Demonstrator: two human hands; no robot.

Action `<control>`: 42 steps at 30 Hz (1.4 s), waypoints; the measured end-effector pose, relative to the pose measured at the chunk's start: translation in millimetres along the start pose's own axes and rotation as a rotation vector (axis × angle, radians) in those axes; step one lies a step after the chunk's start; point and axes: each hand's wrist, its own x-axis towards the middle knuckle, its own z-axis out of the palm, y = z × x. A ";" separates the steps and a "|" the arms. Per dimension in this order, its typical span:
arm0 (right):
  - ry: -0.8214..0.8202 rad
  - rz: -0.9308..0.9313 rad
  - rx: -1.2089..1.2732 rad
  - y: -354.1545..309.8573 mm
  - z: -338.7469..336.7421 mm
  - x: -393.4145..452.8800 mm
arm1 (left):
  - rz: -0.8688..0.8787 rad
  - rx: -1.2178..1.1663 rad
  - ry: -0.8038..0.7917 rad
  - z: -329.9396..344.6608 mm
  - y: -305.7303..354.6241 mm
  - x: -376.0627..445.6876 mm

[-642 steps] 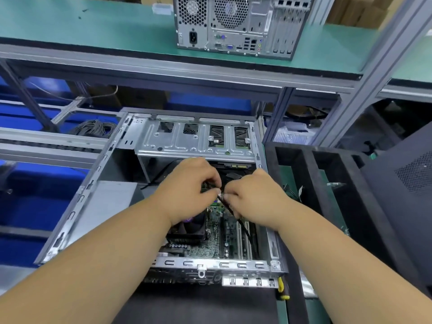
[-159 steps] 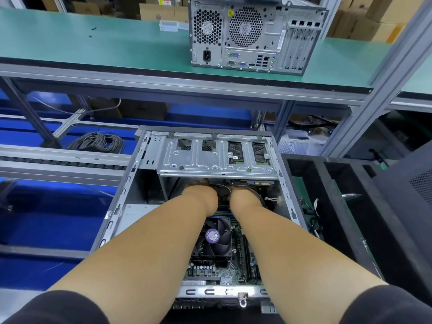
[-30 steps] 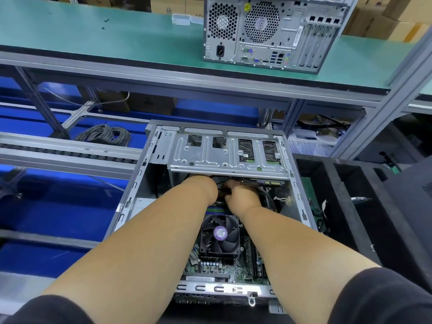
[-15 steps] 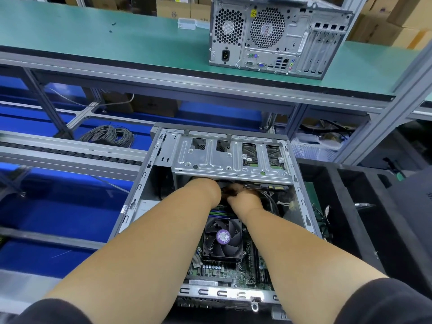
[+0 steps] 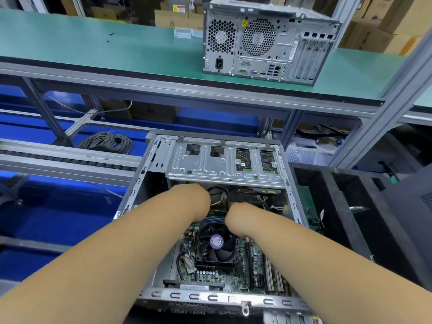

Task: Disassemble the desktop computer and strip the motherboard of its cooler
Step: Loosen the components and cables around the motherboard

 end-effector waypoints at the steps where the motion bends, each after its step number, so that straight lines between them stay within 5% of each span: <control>1: 0.020 -0.016 -0.013 4.2 0.5 -8.3 | -0.009 -0.012 0.047 2.8 -4.5 -4.1; 9: 0.189 -0.277 0.210 26.5 5.3 -21.8 | -0.155 -0.133 0.231 13.4 -36.3 -35.4; 19: 0.222 -0.423 0.166 -19.5 14.4 -5.9 | -0.235 -0.687 0.438 35.9 -39.5 -32.8; 27: 0.221 -0.370 -0.116 -57.3 31.7 21.5 | -0.201 -0.795 0.392 34.4 -40.3 -31.2; 31: 0.383 -0.319 -0.039 -60.8 36.3 29.1 | -0.215 -0.725 0.342 32.7 -41.4 -28.7; 42: 0.394 -0.367 0.072 -50.1 44.4 48.4 | -0.196 -0.485 0.121 30.4 -39.9 -16.4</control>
